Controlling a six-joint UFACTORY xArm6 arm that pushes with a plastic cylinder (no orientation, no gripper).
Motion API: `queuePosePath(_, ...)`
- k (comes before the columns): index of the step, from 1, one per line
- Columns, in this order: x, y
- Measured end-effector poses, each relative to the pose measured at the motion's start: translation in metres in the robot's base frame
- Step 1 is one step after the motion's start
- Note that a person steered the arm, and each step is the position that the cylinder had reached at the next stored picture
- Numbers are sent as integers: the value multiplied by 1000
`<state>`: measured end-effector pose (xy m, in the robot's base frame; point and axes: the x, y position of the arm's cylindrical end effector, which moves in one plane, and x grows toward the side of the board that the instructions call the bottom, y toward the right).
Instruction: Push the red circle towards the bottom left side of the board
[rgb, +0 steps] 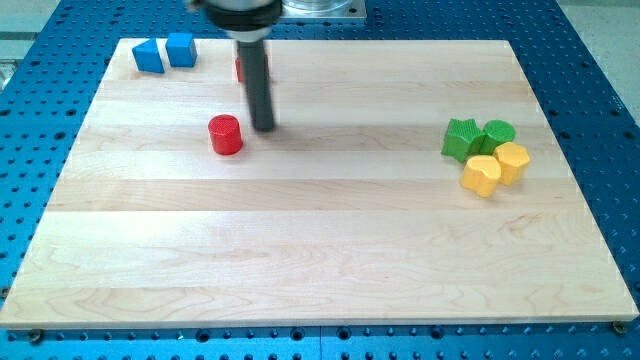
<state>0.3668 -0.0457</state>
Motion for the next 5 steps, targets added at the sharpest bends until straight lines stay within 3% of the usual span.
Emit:
queuePosePath(1, 9, -19)
queuePosePath(3, 61, -139)
queuePosePath(5, 114, -155)
